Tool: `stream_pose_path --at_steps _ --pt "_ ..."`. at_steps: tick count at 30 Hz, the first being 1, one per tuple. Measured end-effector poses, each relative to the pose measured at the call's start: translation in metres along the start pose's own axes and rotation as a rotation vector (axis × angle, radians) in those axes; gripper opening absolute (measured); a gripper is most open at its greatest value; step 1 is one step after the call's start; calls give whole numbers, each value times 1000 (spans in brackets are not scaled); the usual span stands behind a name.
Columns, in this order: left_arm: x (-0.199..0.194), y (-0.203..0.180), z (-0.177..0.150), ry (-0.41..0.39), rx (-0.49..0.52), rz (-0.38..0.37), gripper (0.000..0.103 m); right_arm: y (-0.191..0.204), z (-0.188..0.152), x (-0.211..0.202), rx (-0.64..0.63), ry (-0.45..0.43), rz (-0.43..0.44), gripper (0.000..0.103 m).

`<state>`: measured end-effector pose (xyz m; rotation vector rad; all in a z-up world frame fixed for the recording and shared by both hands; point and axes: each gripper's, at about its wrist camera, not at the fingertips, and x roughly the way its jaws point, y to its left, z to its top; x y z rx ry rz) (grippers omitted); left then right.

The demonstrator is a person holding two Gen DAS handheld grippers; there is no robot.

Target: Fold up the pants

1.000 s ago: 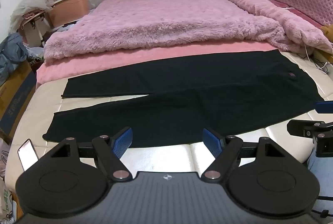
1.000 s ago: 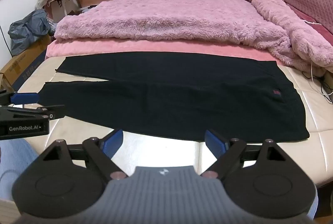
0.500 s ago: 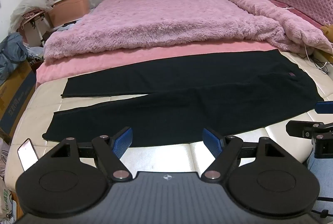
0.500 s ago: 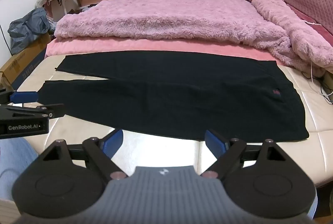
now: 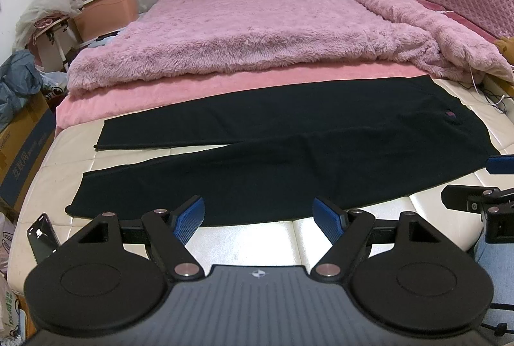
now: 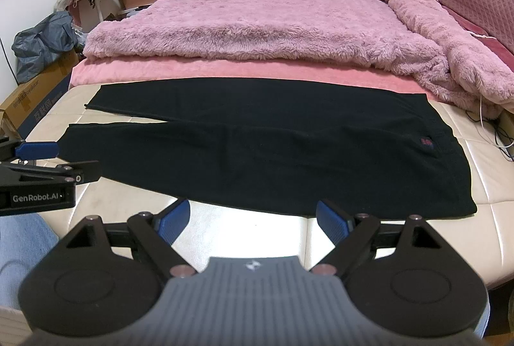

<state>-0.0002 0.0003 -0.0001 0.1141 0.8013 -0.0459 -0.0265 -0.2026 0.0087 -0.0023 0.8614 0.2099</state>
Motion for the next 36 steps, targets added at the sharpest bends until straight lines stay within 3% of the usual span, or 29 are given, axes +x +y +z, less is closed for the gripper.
stream_pose_path --at_steps 36 --pt "0 1 -1 2 2 -4 90 -1 3 2 -4 1 -6 82"
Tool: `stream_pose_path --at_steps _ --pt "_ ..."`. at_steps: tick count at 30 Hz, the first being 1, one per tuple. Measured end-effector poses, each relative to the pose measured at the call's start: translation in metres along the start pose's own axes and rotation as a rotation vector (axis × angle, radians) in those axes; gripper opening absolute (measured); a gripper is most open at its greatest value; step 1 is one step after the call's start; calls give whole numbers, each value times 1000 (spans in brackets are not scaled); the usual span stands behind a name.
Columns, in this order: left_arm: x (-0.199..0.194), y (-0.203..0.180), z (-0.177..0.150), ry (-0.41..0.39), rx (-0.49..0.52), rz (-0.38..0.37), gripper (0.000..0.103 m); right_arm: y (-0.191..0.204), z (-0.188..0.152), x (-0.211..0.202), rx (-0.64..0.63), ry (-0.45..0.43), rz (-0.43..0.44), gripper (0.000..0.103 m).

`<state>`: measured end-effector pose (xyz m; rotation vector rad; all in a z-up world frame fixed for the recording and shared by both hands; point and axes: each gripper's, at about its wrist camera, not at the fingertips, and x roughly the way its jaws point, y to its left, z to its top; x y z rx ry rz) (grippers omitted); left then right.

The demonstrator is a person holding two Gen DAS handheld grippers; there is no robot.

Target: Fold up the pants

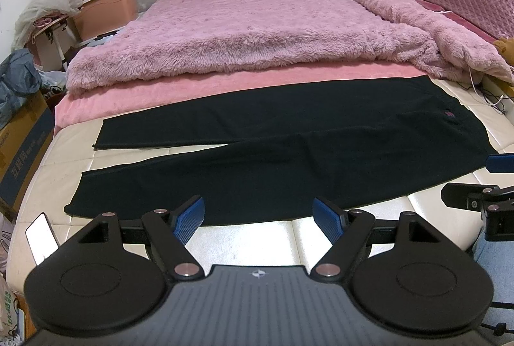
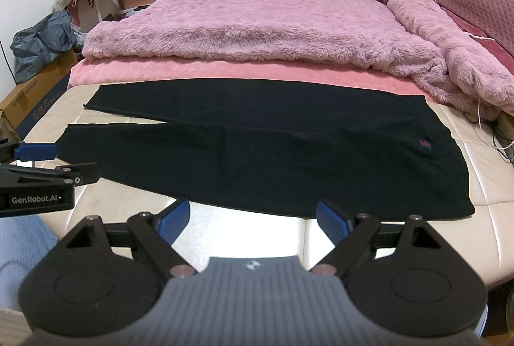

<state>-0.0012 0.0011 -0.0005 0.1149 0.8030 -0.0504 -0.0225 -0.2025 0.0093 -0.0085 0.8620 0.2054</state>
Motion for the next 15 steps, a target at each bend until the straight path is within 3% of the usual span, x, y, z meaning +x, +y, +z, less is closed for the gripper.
stream_pose_path --at_steps 15 --pt "1 0 1 1 -3 1 90 0 0 -1 1 -3 -5 82"
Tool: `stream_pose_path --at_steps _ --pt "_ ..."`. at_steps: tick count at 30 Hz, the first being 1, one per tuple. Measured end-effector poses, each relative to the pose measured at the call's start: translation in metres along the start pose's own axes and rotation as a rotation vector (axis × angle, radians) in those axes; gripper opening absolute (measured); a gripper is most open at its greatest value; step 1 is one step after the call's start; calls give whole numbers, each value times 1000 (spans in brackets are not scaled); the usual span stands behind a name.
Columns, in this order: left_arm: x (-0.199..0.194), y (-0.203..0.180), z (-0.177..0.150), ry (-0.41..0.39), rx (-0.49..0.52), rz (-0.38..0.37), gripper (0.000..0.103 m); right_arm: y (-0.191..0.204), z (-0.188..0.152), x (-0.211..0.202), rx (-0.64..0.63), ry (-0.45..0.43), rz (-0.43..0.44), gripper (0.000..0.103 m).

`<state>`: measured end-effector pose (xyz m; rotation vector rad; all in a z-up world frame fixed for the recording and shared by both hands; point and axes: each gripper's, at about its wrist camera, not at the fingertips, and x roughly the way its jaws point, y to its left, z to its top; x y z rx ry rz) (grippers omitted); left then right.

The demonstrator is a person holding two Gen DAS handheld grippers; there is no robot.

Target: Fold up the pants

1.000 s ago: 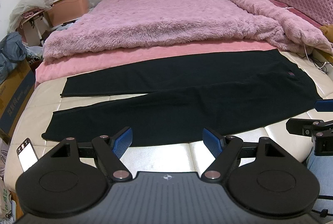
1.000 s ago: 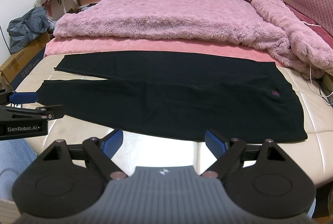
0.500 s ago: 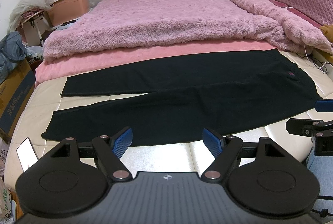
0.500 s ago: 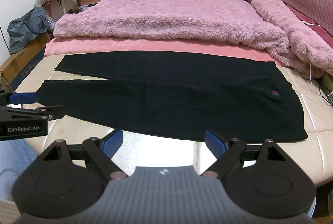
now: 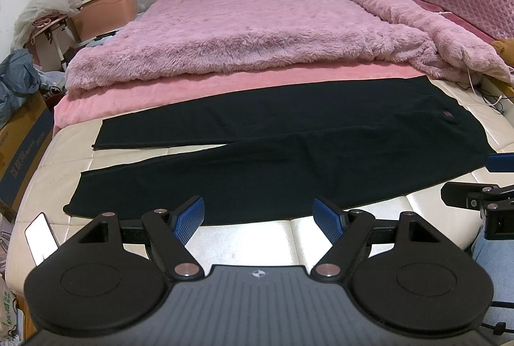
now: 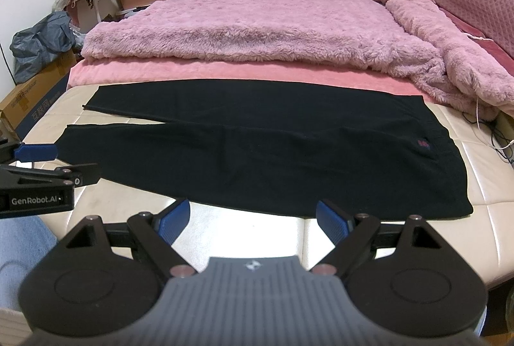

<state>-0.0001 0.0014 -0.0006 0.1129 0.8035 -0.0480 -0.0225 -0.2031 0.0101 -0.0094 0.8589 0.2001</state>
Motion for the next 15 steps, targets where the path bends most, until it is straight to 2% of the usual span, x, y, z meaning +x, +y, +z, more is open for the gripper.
stream_pose_path --at_steps 15 --pt "5 -1 -4 1 -1 -10 90 0 0 0 1 -1 -1 82"
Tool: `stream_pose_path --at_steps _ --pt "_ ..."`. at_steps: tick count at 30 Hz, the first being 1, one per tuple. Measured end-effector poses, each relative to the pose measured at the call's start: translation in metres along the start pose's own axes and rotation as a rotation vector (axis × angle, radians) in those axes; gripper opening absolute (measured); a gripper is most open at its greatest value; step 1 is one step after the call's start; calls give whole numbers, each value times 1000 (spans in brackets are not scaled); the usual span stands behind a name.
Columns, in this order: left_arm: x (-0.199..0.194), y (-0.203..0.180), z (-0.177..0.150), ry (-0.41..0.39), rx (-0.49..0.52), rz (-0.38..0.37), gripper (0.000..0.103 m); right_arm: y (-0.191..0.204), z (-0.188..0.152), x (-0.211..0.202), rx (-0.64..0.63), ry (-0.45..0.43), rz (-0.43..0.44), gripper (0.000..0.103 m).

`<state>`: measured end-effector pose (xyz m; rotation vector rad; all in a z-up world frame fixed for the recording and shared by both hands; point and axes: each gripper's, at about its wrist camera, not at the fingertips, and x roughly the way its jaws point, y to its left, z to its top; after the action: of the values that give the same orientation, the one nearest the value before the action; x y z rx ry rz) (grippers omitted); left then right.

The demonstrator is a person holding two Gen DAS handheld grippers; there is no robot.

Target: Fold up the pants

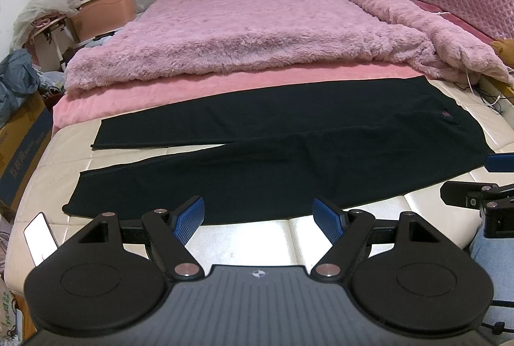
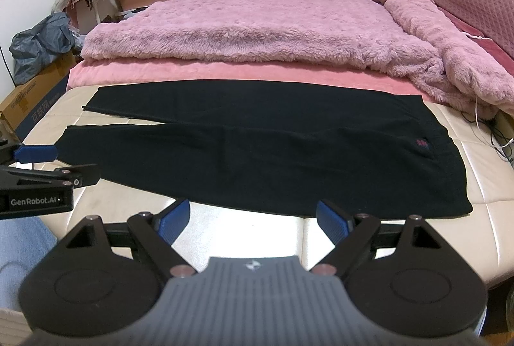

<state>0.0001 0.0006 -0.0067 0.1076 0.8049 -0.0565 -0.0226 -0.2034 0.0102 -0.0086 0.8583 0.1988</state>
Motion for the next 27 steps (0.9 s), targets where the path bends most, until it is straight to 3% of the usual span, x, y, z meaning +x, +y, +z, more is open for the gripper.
stream_pose_path --at_steps 4,8,10,12,15,20,22,24,27 --pt "1 -2 1 -4 1 -2 89 -5 2 -3 6 -4 -3 82" --pt "2 5 5 -22 29 -15 81 -17 2 -1 15 -25 2 82" --pt "6 15 8 -44 56 -31 81 -26 0 -2 19 -68 13 82" --pt "13 25 11 -52 109 -62 74 -37 0 -3 3 -137 30 82" --pt "27 43 16 -60 211 -96 62 -60 4 2 -69 -192 21 82" --pt "62 69 10 -29 446 -76 56 -113 13 32 -145 -146 -46 81" --pt "83 78 1 16 554 -40 50 -136 15 48 -162 -104 -62 75" --pt "103 86 -9 65 646 -5 46 -155 18 64 -179 -58 -69 61" --pt "130 101 -32 130 778 41 43 -180 15 87 -215 0 -96 54"
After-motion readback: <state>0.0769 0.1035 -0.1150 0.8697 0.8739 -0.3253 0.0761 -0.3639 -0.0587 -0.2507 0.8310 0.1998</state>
